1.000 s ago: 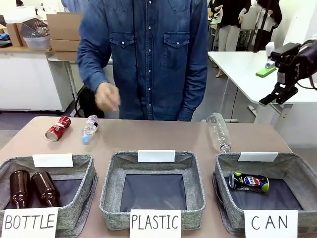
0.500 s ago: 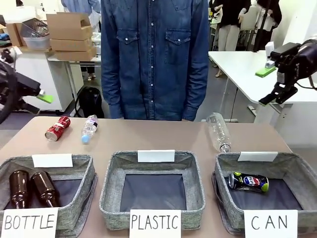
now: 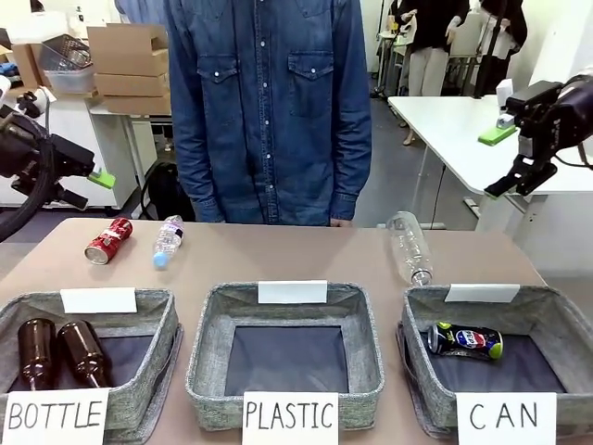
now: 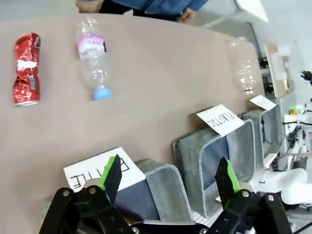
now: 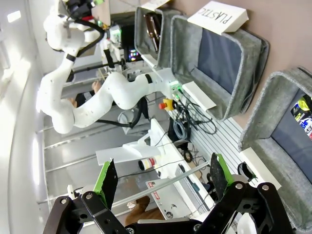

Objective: Sort the can waste into the basket.
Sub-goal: Pick up the can waste from the table and place it in the right Fabric basket.

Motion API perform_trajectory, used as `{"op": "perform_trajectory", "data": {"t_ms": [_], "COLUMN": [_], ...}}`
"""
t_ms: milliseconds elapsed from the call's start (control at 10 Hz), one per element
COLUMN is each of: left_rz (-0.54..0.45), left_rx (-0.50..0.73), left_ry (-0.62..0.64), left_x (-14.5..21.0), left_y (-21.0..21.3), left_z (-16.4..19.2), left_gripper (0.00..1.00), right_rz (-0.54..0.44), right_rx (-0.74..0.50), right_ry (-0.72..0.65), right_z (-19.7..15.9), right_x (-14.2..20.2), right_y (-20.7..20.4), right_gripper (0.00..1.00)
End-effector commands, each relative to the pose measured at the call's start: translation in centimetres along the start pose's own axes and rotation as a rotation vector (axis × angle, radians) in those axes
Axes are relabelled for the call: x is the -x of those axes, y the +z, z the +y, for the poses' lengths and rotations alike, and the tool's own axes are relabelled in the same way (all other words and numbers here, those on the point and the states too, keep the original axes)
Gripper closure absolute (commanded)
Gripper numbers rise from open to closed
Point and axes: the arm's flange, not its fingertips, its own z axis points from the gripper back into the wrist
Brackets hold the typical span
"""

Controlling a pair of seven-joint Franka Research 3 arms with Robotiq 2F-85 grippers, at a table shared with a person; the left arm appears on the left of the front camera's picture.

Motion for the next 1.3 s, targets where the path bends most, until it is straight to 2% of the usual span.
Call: {"op": "perform_trajectory", "data": {"t_ms": [0,200,400,500,600,700,800,900,1000,1100,1200], "left_rz": [-0.016,0.058,0.105,0.171,0.156,0.217,0.145,0.145,0.190,0.233,0.276], "left_rx": [-0.170,-0.365,-0.468,-0.512,-0.529,-0.367,-0.501,-0.501,-0.468,-0.579,-0.551], "left_ry": [-0.009,-0.076,-0.103,-0.094,-0.083,0.061,-0.109,-0.109,-0.056,-0.083,-0.118], "left_x": [-2.8,-5.9,-7.9,-9.3,-10.4,-10.9,-8.4,-8.4,-9.4,-9.9,-10.4], "left_y": [-0.7,-2.0,-4.1,-6.0,-7.7,-8.1,-7.0,-7.0,-9.1,-10.2,-11.3], "left_z": [3.3,8.2,11.1,13.5,15.6,15.2,15.0,15.0,16.3,17.2,17.7], "left_gripper": [0.00,0.00,0.00,0.00,0.00,0.00,0.00,0.00,0.00,0.00,0.00], "right_rz": [0.008,0.008,0.008,0.008,0.008,0.008,0.008,0.008,0.008,0.008,0.008], "right_rx": [0.002,0.002,0.002,0.002,0.002,0.002,0.002,0.002,0.002,0.002,0.002], "right_ry": [0.020,0.020,0.020,0.020,0.020,0.020,0.020,0.020,0.020,0.020,0.020], "right_z": [0.0,0.0,0.0,0.0,0.0,0.0,0.0,0.0,0.0,0.0,0.0], "right_x": [0.0,0.0,0.0,0.0,0.0,0.0,0.0,0.0,0.0,0.0,0.0], "right_y": [0.4,0.4,0.4,0.4,0.4,0.4,0.4,0.4,0.4,0.4,0.4], "right_gripper": [0.00,0.00,0.00,0.00,0.00,0.00,0.00,0.00,0.00,0.00,0.00]}}
